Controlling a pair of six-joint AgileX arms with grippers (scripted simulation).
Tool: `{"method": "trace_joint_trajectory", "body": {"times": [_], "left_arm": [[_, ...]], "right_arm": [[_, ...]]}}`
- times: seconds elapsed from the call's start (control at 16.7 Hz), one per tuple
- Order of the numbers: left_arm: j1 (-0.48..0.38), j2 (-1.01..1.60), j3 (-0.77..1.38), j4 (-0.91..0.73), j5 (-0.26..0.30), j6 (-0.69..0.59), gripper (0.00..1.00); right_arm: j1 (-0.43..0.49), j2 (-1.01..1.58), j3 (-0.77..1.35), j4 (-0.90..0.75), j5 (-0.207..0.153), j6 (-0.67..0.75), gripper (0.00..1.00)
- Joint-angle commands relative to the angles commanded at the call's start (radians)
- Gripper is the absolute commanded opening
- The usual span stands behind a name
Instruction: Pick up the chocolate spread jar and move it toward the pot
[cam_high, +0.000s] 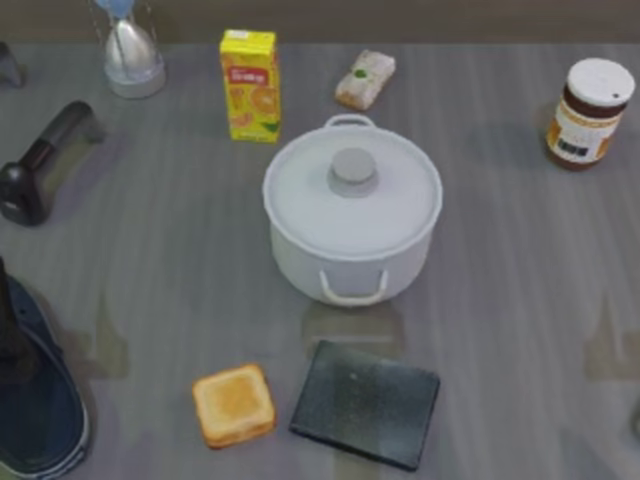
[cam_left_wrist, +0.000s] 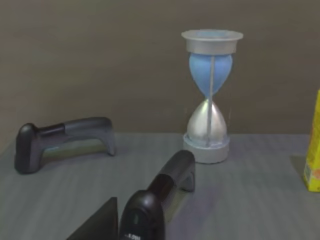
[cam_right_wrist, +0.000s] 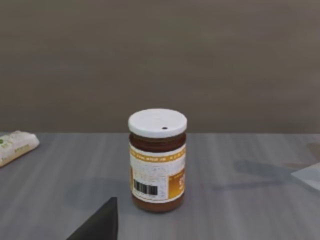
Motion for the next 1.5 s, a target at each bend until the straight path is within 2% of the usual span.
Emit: {"method": "trace_joint_trajectory", "body": {"times": [0.3,0.66,0.96,1.5], "left_arm": [[0.000,0.000,0.000,0.000,0.000,0.000,1.00],[0.000,0.000,0.000,0.000,0.000,0.000,1.00],[0.000,0.000,0.000,0.000,0.000,0.000,1.00],[0.000,0.000,0.000,0.000,0.000,0.000,1.00]], "right_arm": [[0.005,0.044,0.036,-0.025,-0.004,-0.001,1.00],[0.015,0.319,0.299,-0.166,-0.006,-0.010,1.00],[0.012,0.656,0.696,-0.312,0.002,-0.030,1.00],[0.013,1.374,1.582,-0.599,-0.002,-0.090,1.00]]}}
